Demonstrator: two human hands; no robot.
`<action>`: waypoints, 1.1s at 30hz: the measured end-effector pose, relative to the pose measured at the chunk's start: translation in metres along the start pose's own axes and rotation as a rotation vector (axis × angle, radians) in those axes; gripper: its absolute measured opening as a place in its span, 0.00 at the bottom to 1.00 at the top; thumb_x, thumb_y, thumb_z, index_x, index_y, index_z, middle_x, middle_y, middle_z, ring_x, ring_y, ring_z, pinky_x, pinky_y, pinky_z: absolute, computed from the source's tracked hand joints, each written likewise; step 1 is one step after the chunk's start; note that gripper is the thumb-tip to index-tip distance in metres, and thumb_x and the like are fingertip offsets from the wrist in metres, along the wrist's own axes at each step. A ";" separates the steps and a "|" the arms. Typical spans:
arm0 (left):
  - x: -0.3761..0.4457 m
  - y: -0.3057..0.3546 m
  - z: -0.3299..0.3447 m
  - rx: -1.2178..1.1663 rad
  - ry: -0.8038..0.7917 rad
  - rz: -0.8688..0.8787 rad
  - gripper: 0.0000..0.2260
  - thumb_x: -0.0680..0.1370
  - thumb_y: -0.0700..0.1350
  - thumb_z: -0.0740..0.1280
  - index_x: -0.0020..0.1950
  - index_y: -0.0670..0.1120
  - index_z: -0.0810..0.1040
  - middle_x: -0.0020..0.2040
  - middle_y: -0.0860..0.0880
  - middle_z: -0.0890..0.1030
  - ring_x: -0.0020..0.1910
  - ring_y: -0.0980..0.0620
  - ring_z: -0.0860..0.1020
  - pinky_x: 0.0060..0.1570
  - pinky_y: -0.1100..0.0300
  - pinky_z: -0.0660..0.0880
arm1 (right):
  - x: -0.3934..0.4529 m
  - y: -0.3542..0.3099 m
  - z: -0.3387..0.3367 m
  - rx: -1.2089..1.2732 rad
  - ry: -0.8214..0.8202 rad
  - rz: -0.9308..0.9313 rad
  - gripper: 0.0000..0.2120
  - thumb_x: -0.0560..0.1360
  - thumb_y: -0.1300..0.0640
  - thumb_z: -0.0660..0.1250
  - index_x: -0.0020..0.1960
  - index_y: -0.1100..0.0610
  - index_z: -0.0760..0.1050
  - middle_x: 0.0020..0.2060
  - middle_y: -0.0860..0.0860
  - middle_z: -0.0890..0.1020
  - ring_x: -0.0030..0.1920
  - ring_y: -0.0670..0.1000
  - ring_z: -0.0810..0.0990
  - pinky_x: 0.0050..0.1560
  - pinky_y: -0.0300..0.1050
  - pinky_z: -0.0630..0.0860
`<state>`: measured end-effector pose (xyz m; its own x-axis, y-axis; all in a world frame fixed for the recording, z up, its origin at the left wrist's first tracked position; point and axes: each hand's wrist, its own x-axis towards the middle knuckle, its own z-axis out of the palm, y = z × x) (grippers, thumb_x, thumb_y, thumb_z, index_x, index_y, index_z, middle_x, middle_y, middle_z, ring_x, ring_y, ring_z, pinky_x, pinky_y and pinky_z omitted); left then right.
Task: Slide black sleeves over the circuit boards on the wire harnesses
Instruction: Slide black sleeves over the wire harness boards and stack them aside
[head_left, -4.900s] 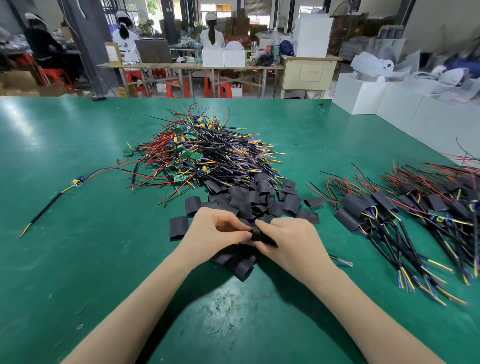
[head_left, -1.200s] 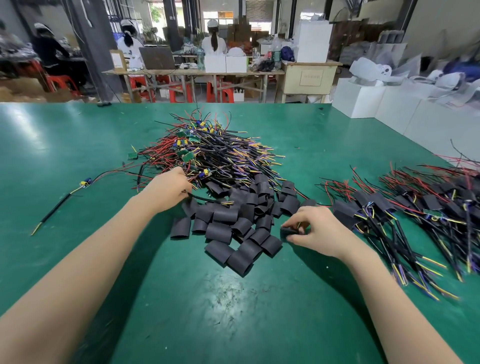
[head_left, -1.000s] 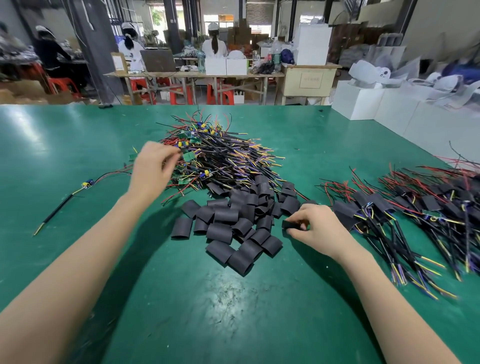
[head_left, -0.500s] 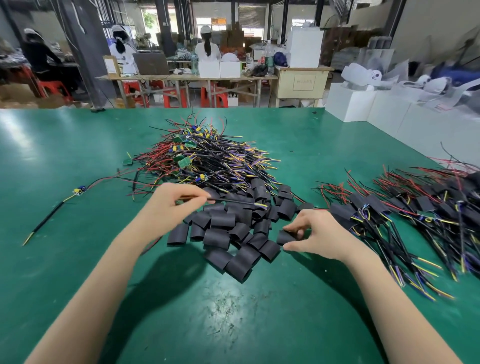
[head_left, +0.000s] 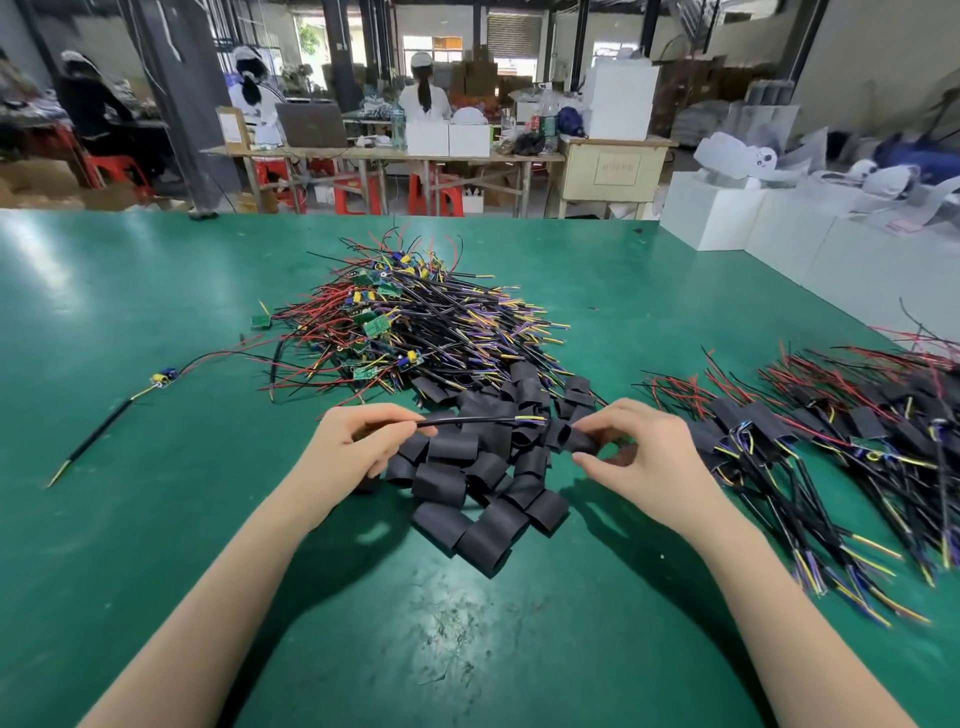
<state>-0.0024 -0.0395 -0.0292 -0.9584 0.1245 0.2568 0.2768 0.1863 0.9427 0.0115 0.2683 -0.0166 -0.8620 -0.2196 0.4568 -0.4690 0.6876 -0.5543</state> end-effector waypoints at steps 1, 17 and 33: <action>0.000 0.000 0.001 -0.008 -0.003 -0.004 0.11 0.80 0.33 0.63 0.46 0.45 0.84 0.27 0.54 0.76 0.26 0.53 0.62 0.26 0.65 0.61 | 0.000 -0.001 0.001 0.019 0.009 -0.014 0.10 0.67 0.64 0.76 0.47 0.57 0.83 0.41 0.49 0.80 0.40 0.45 0.78 0.37 0.29 0.75; -0.006 0.000 0.021 0.121 -0.136 0.026 0.15 0.80 0.36 0.65 0.43 0.54 0.84 0.35 0.55 0.83 0.27 0.58 0.64 0.27 0.66 0.62 | -0.004 -0.012 0.009 -0.264 0.011 -0.284 0.12 0.67 0.55 0.77 0.49 0.54 0.81 0.44 0.47 0.81 0.46 0.50 0.79 0.47 0.50 0.72; -0.017 0.007 0.038 0.386 -0.252 0.141 0.23 0.70 0.44 0.78 0.62 0.50 0.77 0.49 0.55 0.82 0.48 0.59 0.78 0.48 0.65 0.73 | -0.004 -0.020 0.016 -0.253 0.048 -0.276 0.10 0.67 0.53 0.73 0.47 0.53 0.80 0.42 0.45 0.81 0.43 0.49 0.79 0.46 0.44 0.67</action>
<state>0.0183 -0.0037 -0.0352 -0.8761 0.3978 0.2722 0.4543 0.4925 0.7423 0.0213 0.2438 -0.0185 -0.6967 -0.3922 0.6006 -0.6151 0.7574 -0.2190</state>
